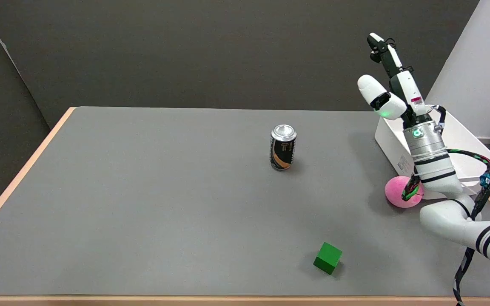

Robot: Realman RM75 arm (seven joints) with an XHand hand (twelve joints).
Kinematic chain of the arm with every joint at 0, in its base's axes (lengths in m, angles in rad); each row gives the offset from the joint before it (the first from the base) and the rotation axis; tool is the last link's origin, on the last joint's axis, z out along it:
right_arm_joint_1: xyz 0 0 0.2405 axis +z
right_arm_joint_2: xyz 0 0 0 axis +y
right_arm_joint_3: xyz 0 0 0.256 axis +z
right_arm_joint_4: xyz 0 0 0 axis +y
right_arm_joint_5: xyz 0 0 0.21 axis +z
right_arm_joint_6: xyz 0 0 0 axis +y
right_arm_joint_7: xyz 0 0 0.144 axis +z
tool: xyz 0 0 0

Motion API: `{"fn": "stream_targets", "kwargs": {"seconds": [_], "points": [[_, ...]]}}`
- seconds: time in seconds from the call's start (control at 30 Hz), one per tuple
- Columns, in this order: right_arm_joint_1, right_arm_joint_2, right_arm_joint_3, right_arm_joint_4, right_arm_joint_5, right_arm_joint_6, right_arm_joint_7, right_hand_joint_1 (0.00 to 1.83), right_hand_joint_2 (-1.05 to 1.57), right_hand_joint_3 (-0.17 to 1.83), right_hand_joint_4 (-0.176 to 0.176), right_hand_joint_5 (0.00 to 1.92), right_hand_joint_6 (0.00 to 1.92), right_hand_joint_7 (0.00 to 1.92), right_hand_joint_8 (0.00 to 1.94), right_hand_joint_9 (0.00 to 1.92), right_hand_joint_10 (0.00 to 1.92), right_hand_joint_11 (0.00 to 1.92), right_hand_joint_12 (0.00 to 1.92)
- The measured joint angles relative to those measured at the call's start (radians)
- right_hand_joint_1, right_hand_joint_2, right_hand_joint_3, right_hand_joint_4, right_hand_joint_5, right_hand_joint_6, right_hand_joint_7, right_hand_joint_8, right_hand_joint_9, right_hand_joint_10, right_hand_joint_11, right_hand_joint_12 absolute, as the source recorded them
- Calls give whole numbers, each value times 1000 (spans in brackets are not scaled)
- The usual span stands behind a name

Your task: Pick up the black can.

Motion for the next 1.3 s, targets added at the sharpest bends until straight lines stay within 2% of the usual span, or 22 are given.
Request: {"fn": "stream_targets", "kwargs": {"seconds": [0.23, 0.33, 0.4, 0.47, 0.53, 0.63, 0.73, 0.9, 1.03, 1.3], "points": [[-7, 6, 5, -12, -28, -2, 32, 216, 560, 944, 35, 63, 346, 86, 264, 30, 276, -1, 686], [-9, 9, 5, -13, -47, -6, 46, 391, 555, 992, 28, 41, 378, 66, 305, 18, 346, -1, 654], [-9, 10, 5, -13, -64, -11, 55, 258, 570, 963, 36, 78, 352, 119, 298, 30, 554, -1, 858], [-8, 11, 5, -11, -86, -17, 64, 313, 626, 864, 35, 126, 330, 195, 253, 85, 582, -1, 969], [-4, 12, 6, -5, -116, -28, 72, 327, 636, 847, 34, 135, 333, 206, 259, 95, 586, -1, 988], [6, 14, 6, 8, -175, -53, 82, 313, 589, 972, 35, 117, 401, 193, 324, 76, 619, -1, 1000], [19, 16, 6, 24, -238, -86, 89, 322, 585, 973, 39, 112, 398, 195, 324, 76, 618, -1, 1003], [67, 18, -10, 71, -395, -195, 100, 323, 568, 969, 41, 69, 360, 163, 314, 75, 607, -1, 1013], [123, 16, -53, 107, -495, -285, 106, 326, 573, 982, 40, 74, 237, 123, 301, 42, 567, -1, 968], [251, -4, -175, 172, -629, -479, 113, 328, 554, 971, 41, 69, 247, 118, 303, 41, 552, -1, 954]]}}
